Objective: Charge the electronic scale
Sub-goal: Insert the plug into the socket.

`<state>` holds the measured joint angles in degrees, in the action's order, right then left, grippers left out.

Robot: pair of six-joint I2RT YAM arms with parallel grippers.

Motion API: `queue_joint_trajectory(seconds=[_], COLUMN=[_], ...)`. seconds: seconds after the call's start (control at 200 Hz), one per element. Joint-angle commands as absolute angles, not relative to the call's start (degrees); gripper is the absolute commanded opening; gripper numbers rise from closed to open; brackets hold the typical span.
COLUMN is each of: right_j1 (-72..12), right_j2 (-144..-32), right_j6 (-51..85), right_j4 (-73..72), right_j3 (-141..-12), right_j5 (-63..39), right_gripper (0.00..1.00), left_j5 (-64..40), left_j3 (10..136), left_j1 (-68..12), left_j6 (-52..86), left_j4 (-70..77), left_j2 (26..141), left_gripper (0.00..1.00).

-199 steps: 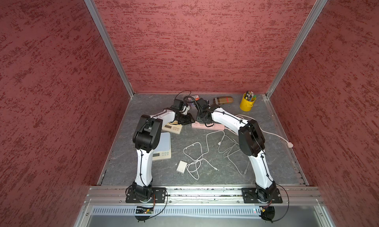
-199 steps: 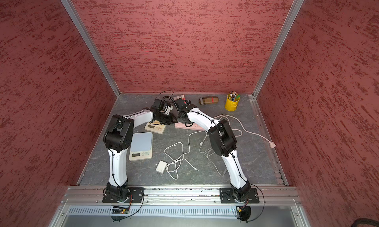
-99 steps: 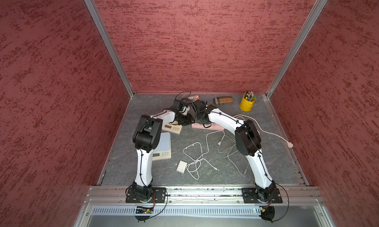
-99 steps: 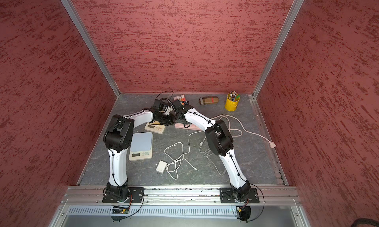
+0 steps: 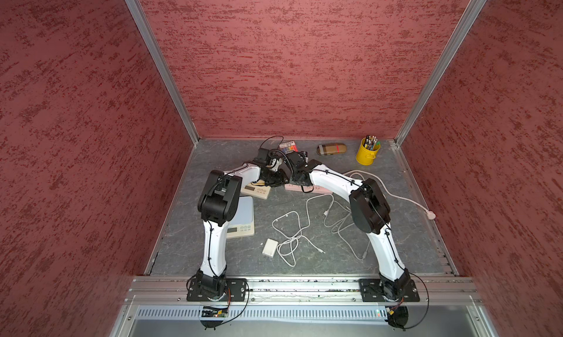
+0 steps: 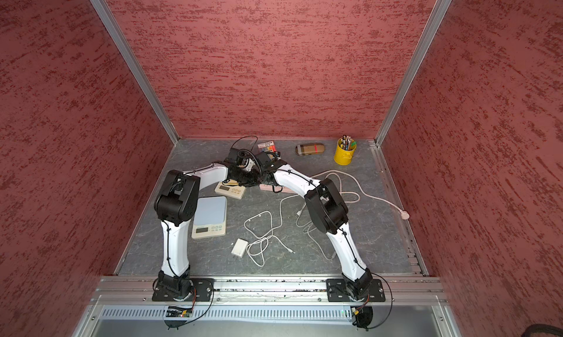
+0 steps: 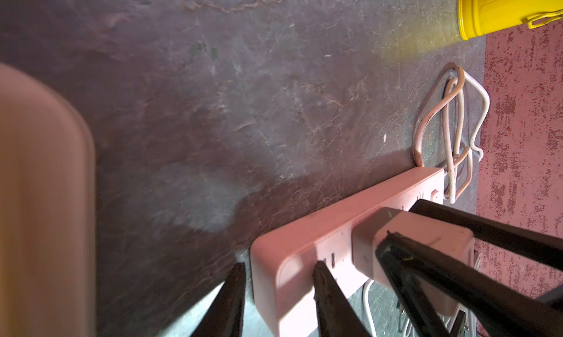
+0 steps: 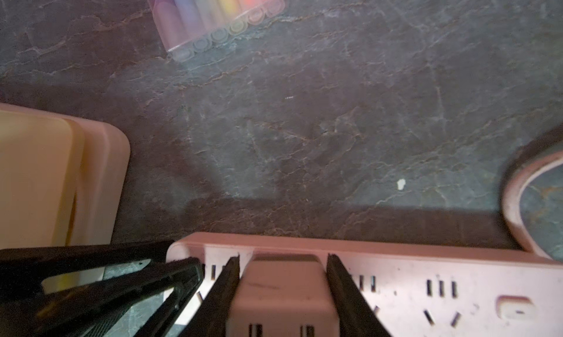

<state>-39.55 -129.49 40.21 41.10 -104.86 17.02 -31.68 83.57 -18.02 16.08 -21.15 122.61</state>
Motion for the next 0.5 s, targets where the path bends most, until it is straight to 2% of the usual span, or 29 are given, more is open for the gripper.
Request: queue_joint_trajectory(seconds=[0.0, 0.09, 0.215, 0.391, 0.496], right_j1=[-41.40, -41.40, -41.39, -40.98, -40.79], right_j2=[-138.51, -135.18, -133.00, -132.90, -129.75], right_j6=[40.52, 40.48, 38.84, 35.73, 34.79], right_j4=[47.61, 45.59, 49.24, 55.76, 54.80], right_j3=[-98.59, -98.10, -106.12, -122.05, -124.58], right_j5=[6.24, 6.83, 9.48, 14.59, 15.23], right_gripper=[0.03, 0.26, 0.42, 0.54, 0.57], left_j5=[-31.22, -31.28, -30.65, -29.08, -27.66], left_j3=[82.63, 82.72, 83.97, 84.59, 82.54], left_j1=[-18.12, -18.15, -18.08, -17.91, -17.94], left_j6=[15.54, 14.73, 13.76, 12.62, 11.80], left_j4=[-21.36, -21.82, -23.49, -25.88, -25.95], left_j2=[122.03, 120.88, 118.74, 114.50, 110.57], left_gripper=[0.38, 0.40, 0.47, 0.54, 0.56])
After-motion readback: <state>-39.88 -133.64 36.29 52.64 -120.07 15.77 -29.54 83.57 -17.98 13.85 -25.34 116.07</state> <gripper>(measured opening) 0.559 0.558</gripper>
